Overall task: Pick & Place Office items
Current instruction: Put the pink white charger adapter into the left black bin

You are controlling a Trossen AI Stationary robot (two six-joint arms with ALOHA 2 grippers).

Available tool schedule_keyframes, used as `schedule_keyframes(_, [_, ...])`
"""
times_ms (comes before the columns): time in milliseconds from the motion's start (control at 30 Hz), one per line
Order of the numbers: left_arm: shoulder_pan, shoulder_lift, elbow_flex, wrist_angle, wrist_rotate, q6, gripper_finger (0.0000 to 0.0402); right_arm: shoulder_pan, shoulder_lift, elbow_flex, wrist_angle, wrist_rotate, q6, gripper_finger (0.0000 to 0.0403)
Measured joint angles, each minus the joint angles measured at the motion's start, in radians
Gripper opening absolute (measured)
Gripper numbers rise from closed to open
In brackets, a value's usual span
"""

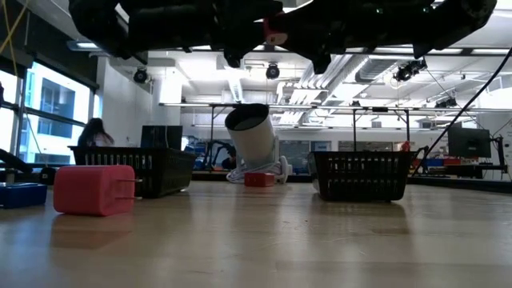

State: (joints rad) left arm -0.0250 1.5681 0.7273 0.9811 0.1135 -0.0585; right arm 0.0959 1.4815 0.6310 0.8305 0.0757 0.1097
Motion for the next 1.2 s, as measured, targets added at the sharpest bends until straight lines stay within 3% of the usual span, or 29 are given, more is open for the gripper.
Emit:
schedule_keyframes(200, [0.000,0.000,0.000,-0.004,-0.001,-0.002,0.0197,0.000,0.000,0.000,-0.004,-0.001,0.000,0.0117])
schedule_keyframes(400, [0.000,0.000,0.000,-0.003,-0.023,-0.006,0.0131,0.000,0.000,0.000,-0.005,0.002,-0.001,0.0117])
schedule_keyframes(800, [0.000,0.000,0.000,-0.004,-0.022,0.005,0.0131,0.000,0.000,0.000,-0.005,-0.004,-0.006,0.0117])
schedule_keyframes(1200, [0.000,0.000,0.000,-0.007,-0.018,0.029,0.0131,0.000,0.000,0.000,-0.004,0.003,-0.004,0.0212])
